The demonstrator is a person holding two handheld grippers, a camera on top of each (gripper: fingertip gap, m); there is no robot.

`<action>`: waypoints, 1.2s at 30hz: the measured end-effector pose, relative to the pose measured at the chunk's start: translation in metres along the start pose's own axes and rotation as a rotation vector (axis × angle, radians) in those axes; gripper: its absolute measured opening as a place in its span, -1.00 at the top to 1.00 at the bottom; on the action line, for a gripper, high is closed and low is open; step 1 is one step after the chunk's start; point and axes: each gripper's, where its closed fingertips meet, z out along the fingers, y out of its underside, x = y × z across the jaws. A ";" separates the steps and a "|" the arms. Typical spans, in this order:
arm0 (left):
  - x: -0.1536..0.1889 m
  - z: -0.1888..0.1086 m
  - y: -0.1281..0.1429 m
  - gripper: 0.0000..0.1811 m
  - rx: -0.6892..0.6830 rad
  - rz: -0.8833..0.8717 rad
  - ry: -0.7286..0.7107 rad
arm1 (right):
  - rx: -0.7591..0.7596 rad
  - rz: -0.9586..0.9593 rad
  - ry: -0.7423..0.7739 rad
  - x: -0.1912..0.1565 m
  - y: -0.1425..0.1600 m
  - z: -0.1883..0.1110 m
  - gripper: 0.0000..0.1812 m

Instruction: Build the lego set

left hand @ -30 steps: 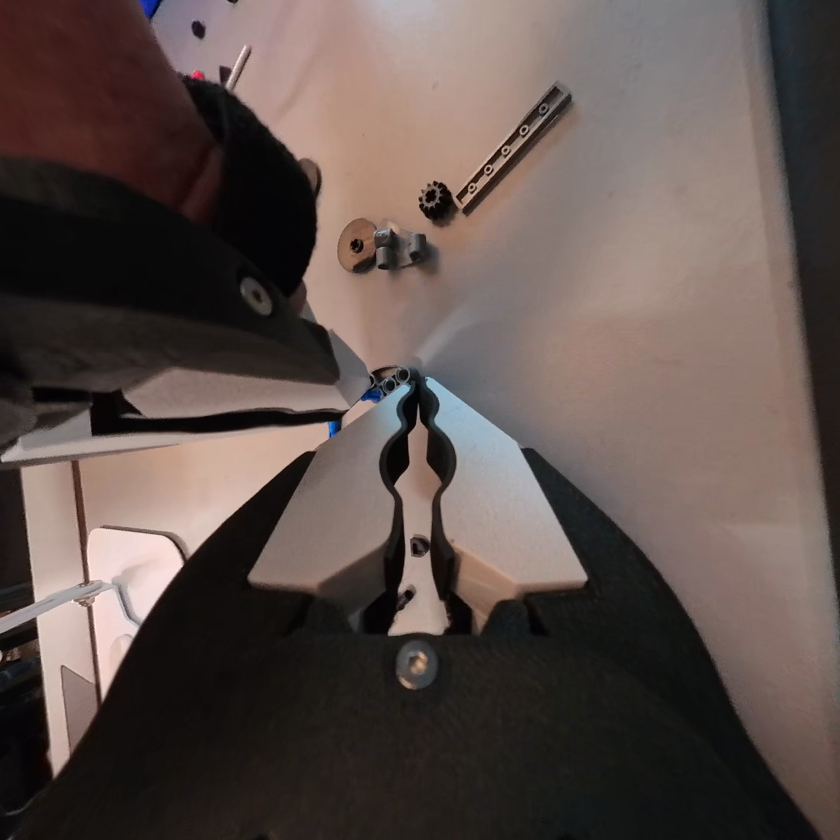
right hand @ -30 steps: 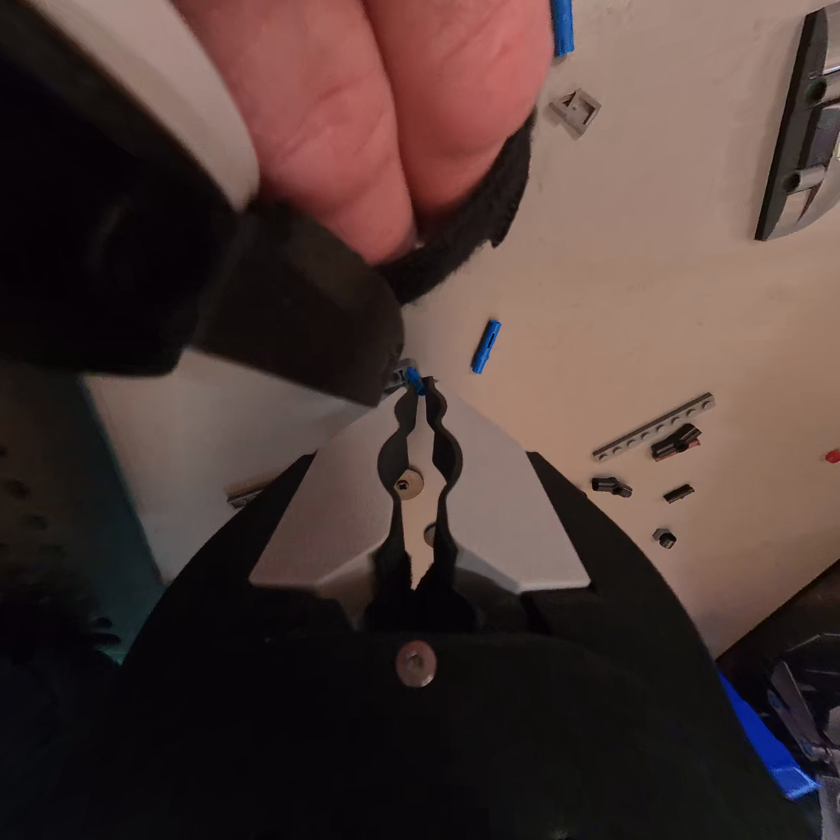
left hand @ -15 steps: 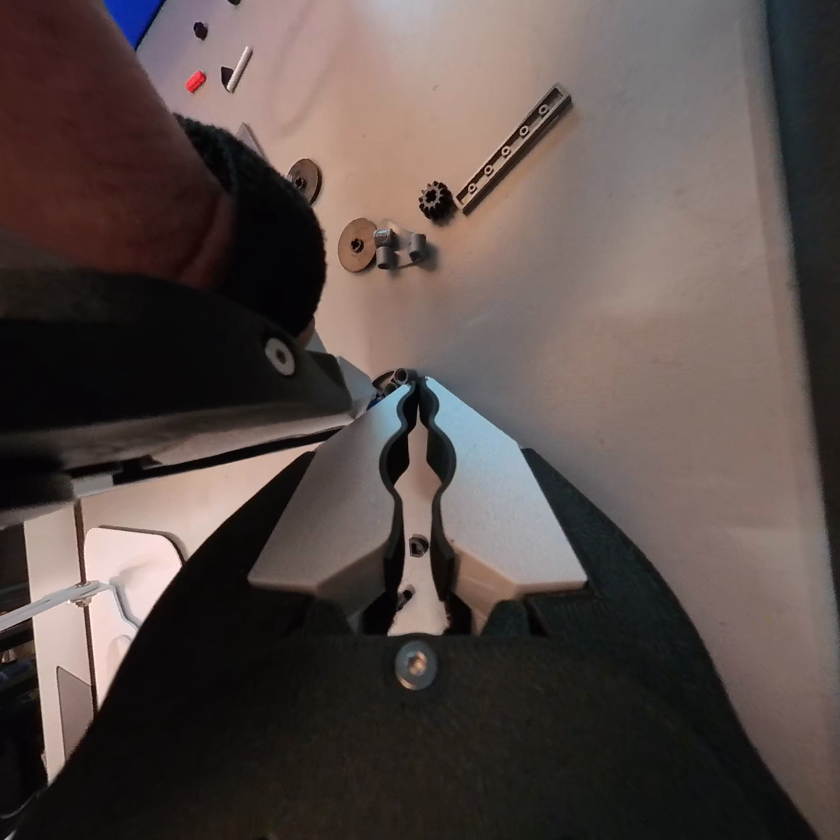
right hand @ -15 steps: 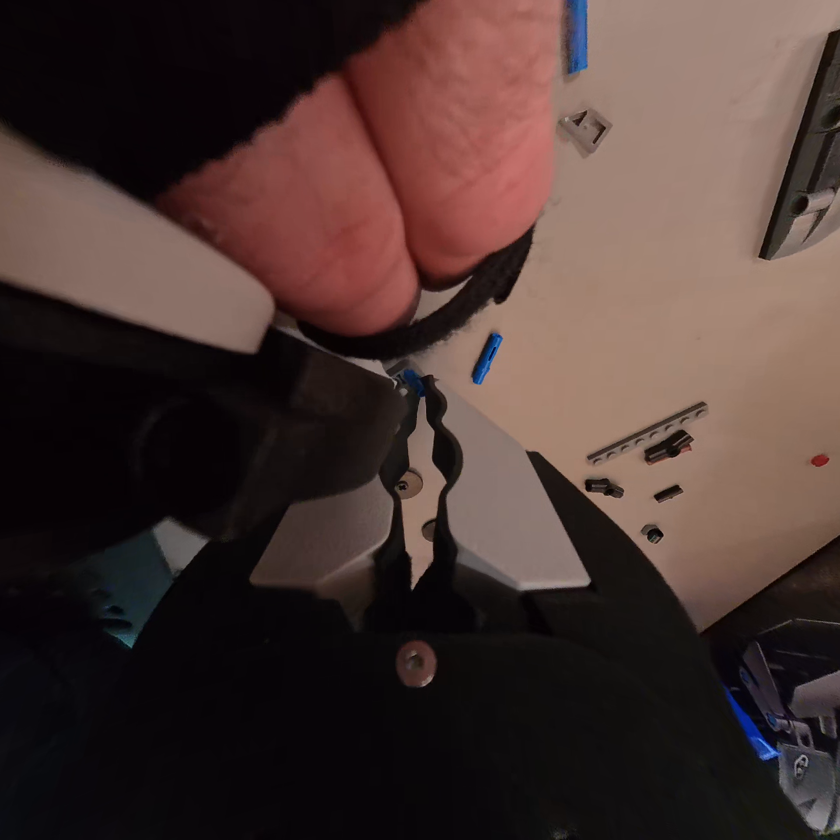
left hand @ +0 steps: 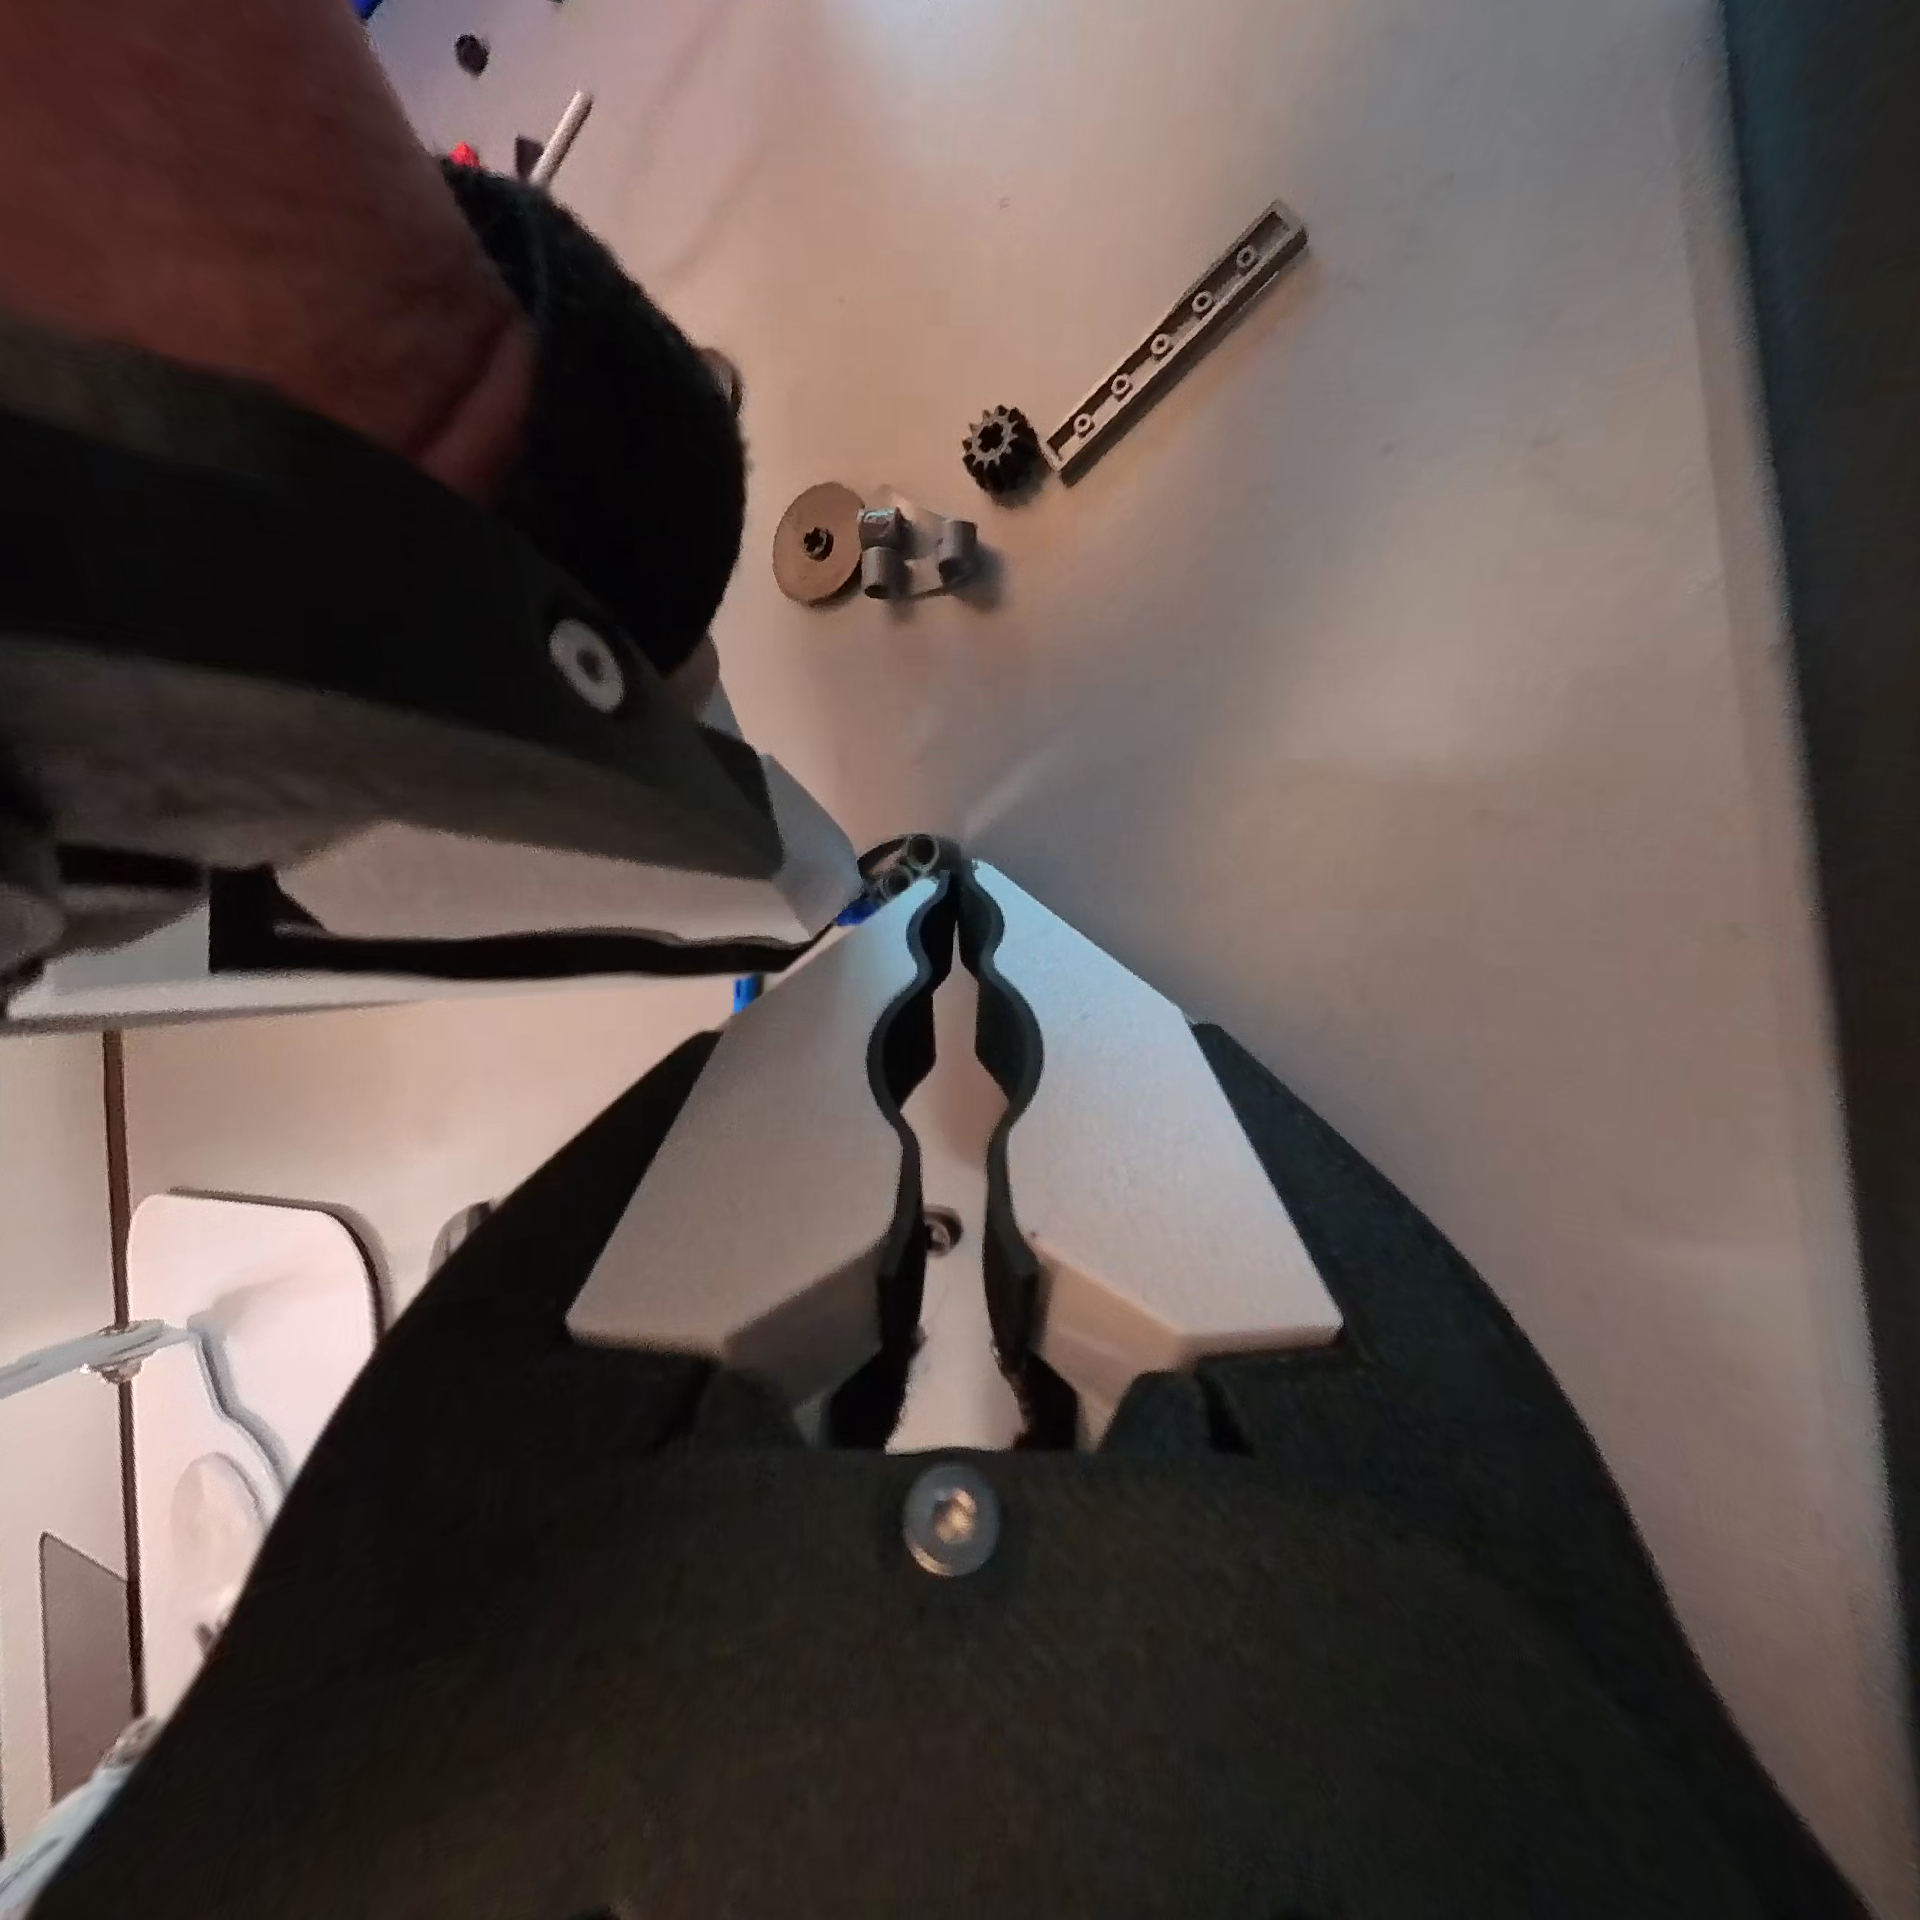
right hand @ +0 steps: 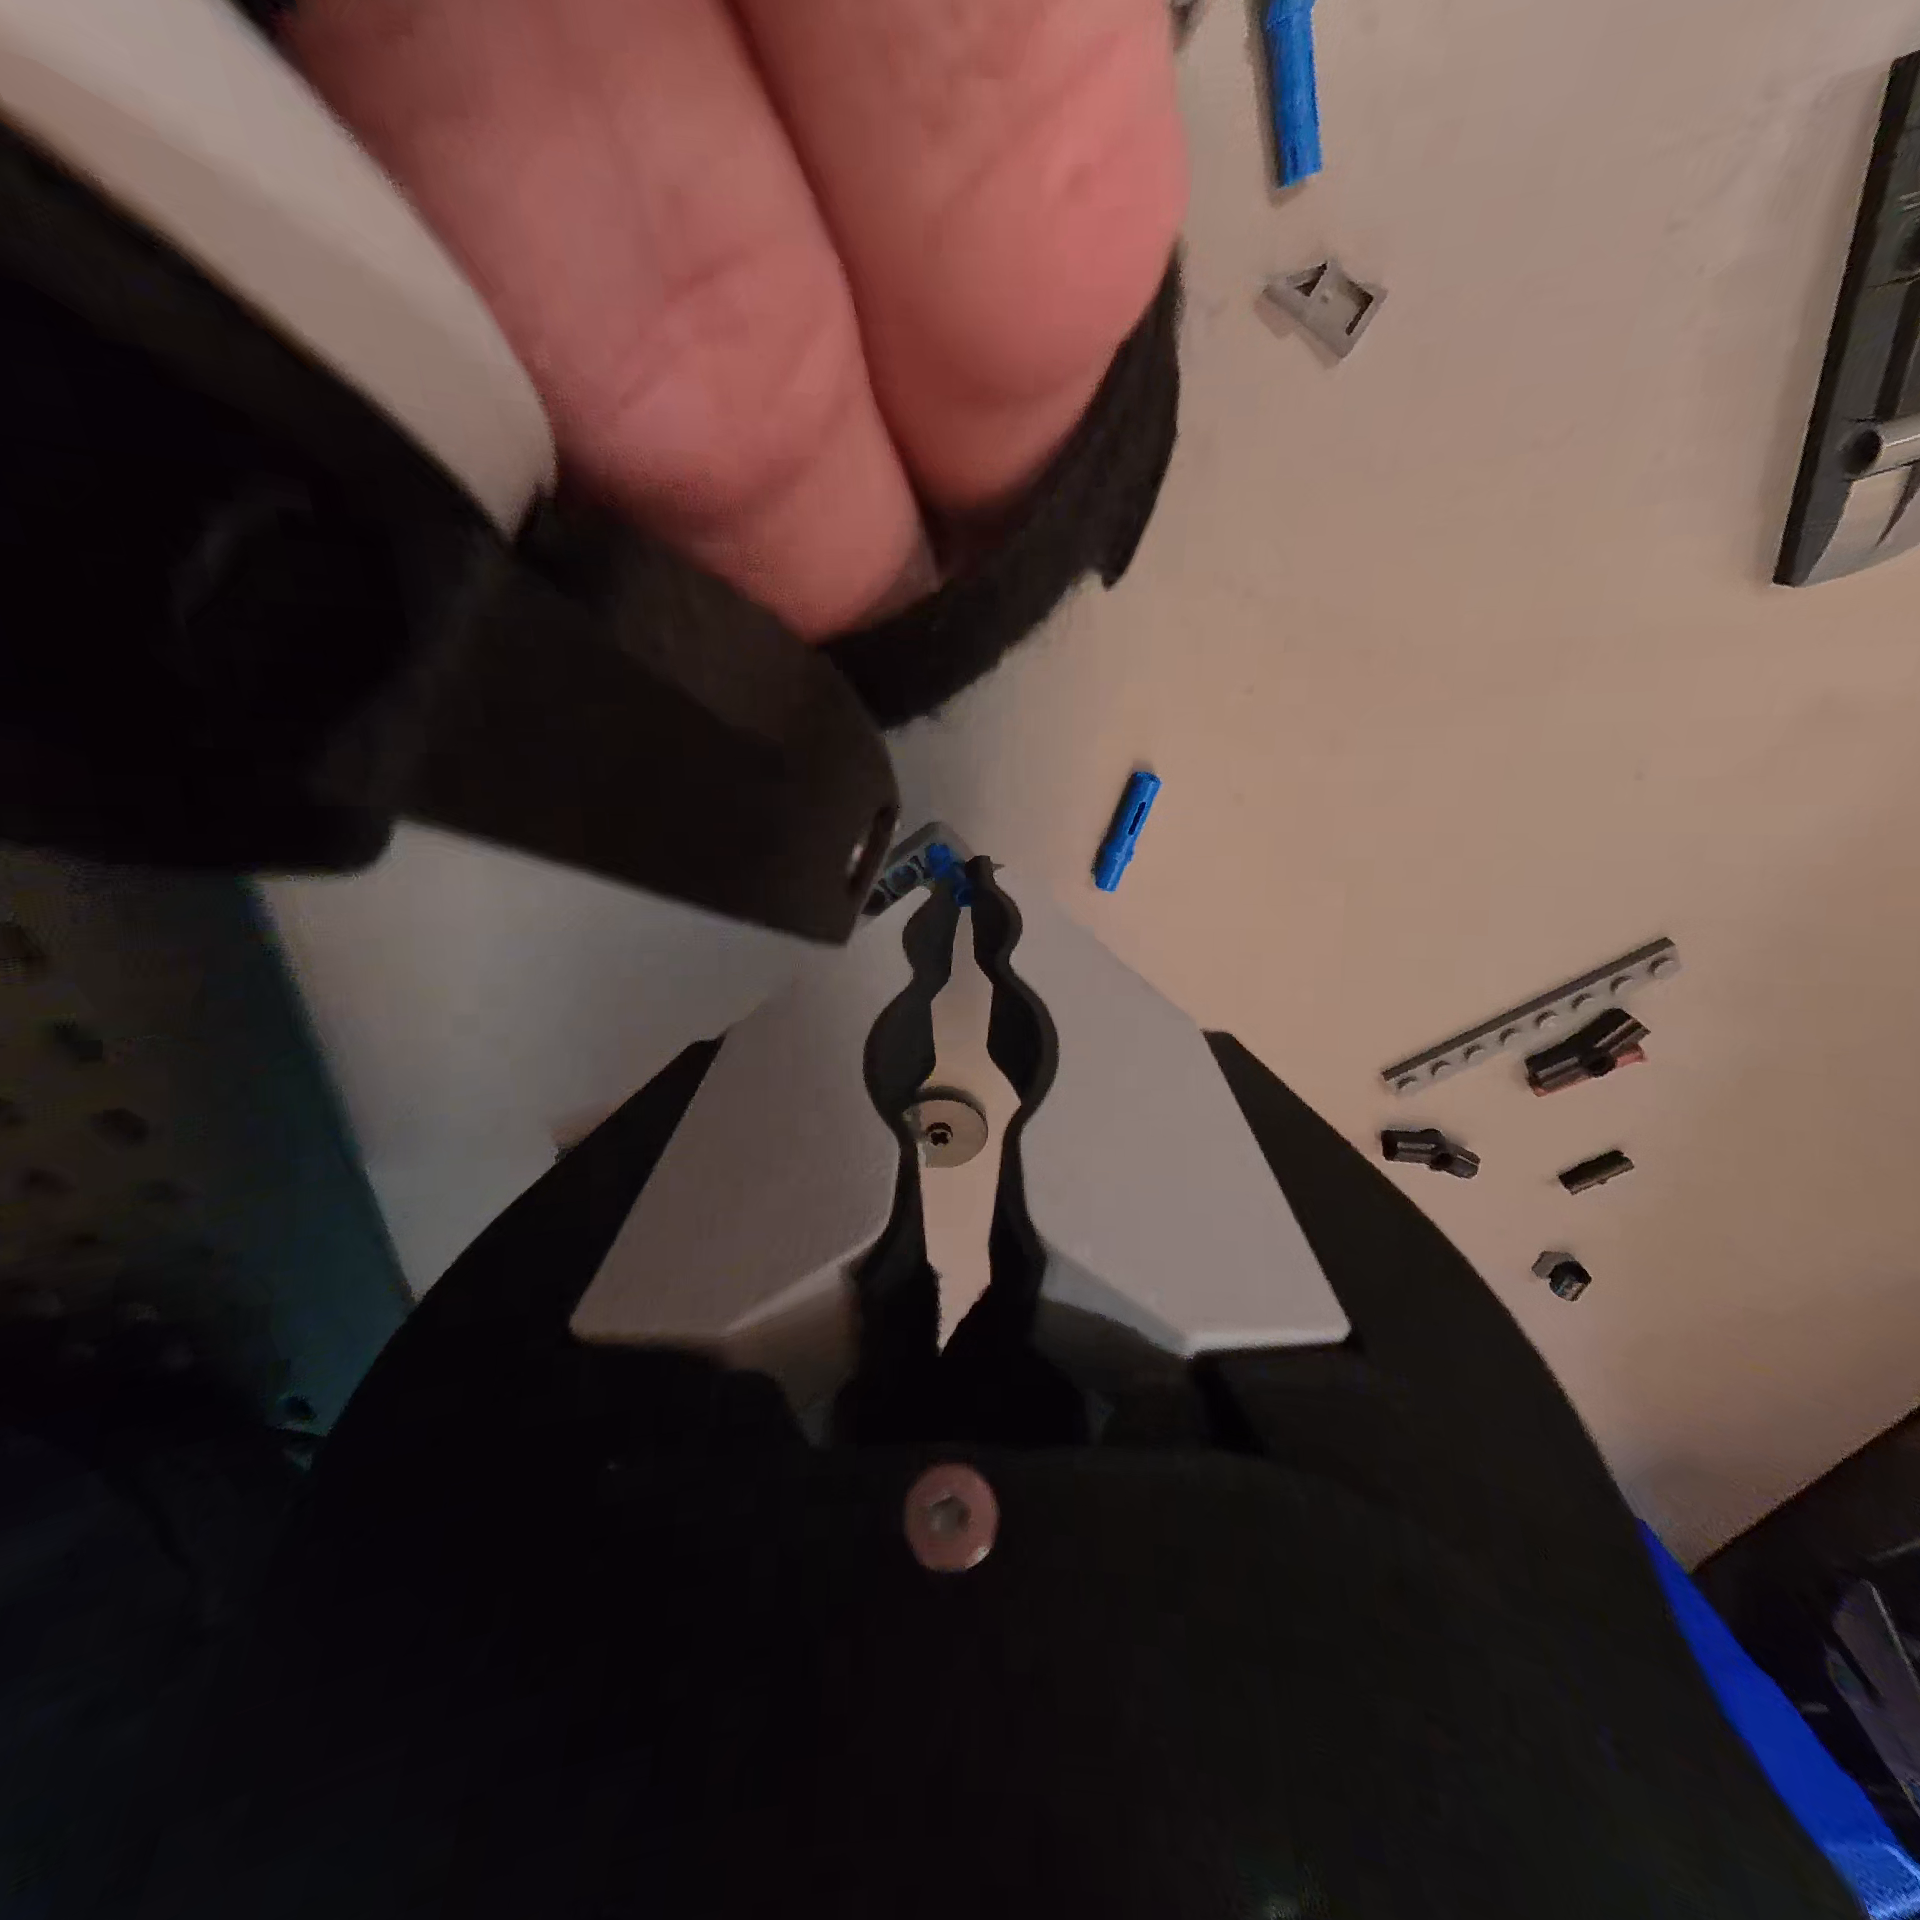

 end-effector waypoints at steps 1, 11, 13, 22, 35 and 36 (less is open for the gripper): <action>0.000 -0.001 0.001 1.00 -0.002 -0.012 0.003 | 0.006 0.001 -0.004 0.000 0.000 0.000 0.99; -0.006 -0.003 0.010 1.00 0.002 -0.110 0.022 | 0.081 0.019 -0.046 -0.002 -0.001 0.000 0.99; -0.006 -0.002 0.010 1.00 0.009 -0.133 0.036 | 0.093 0.021 -0.054 -0.002 -0.001 0.000 0.99; -0.006 -0.003 0.010 1.00 0.036 -0.182 0.071 | 0.102 0.018 -0.055 -0.002 -0.002 0.000 0.99; -0.007 -0.003 0.010 1.00 0.046 -0.190 0.082 | 0.104 0.059 -0.052 -0.004 -0.009 0.000 0.98; -0.007 -0.003 0.010 1.00 0.047 -0.188 0.079 | 0.108 0.063 -0.057 -0.004 -0.009 0.000 0.98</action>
